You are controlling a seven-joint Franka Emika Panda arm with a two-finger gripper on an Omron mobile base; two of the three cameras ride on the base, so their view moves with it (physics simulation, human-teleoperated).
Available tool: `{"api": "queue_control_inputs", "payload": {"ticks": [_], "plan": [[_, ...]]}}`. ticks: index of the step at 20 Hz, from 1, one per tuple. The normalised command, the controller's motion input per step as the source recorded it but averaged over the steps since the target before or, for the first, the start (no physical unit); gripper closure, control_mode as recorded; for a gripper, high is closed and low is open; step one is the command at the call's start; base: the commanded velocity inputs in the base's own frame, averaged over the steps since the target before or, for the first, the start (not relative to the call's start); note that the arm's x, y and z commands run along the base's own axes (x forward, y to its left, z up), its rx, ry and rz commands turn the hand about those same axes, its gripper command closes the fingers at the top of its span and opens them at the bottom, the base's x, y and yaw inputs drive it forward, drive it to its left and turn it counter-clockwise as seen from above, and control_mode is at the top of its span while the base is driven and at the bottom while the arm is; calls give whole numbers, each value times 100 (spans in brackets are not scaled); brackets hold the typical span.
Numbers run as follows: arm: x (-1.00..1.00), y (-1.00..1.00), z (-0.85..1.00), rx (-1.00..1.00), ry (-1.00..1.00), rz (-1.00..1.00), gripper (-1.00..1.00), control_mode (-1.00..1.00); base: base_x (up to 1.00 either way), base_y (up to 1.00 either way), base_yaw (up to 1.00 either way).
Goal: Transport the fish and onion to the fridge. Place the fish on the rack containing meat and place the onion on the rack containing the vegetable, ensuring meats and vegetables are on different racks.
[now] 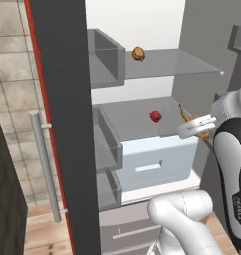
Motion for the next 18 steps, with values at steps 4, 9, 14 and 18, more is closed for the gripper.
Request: {"api": "queue_control_inputs", "payload": {"ticks": [4, 9, 14, 18], "plan": [[0, 0, 0, 0, 0, 0, 100, 100, 86, 0, 15], [0, 0, 0, 0, 0, 0, 100, 100, 81, -7, 17], [0, 0, 0, 0, 0, 0, 100, 100, 57, -16, 18], [0, 0, 0, 0, 0, 0, 100, 100, 44, 0, 4]]}}
